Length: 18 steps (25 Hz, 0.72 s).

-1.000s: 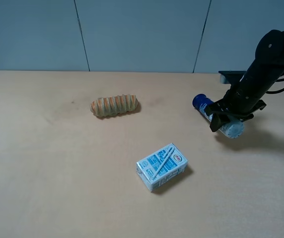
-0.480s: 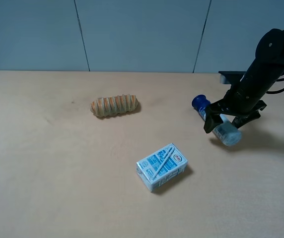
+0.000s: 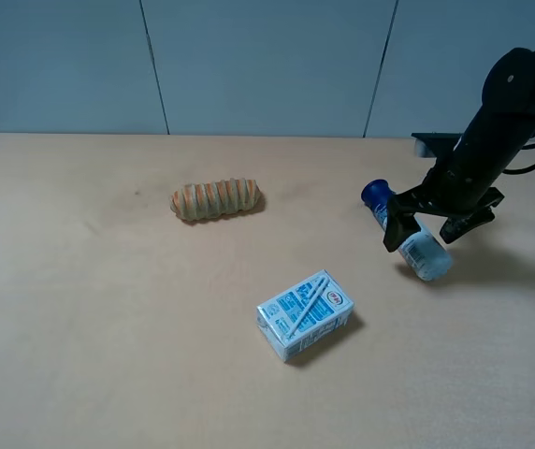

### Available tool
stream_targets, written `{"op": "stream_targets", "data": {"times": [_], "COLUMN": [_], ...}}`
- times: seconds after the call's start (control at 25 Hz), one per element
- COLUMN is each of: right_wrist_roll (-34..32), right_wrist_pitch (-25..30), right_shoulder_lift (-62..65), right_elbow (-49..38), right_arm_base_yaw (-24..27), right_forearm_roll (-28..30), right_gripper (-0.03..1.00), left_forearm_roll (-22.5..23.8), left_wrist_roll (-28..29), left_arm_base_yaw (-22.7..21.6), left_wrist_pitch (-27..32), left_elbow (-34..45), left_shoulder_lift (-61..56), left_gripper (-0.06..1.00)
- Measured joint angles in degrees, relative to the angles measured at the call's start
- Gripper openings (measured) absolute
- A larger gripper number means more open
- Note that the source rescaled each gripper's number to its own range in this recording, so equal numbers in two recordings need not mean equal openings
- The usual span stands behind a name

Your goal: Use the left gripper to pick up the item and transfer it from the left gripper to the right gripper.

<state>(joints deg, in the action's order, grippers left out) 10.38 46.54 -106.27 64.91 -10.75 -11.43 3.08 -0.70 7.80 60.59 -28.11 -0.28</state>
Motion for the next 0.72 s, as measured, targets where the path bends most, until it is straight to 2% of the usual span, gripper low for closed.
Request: {"op": "stream_targets", "data": {"times": [0.28, 0.44, 0.56, 0.72], "right_wrist_roll": [-1.0, -1.3, -2.1, -2.9], "right_wrist_pitch": [13.4, 20.2, 22.4, 22.6], "right_shoulder_lift": [8.2, 15.4, 20.9, 28.6], "right_elbow": [9.0, 10.1, 10.1, 8.8], "right_arm_base_yaw": [0.0, 0.0, 0.0, 0.0], "right_forearm_roll": [0.5, 0.0, -0.6, -1.9], "right_gripper": [0.99, 1.0, 1.0, 1.0], "left_forearm_roll": [0.0, 0.1, 0.1, 0.1], "left_wrist_roll": [0.0, 0.0, 0.0, 0.0], "left_arm_base_yaw": [0.0, 0.0, 0.0, 0.0], "left_wrist_pitch": [0.0, 0.0, 0.0, 0.0], "left_elbow": [0.0, 0.0, 0.0, 0.0], "left_shoulder_lift": [0.0, 0.0, 0.0, 0.0], "left_gripper": [0.96, 0.96, 0.96, 0.96]}}
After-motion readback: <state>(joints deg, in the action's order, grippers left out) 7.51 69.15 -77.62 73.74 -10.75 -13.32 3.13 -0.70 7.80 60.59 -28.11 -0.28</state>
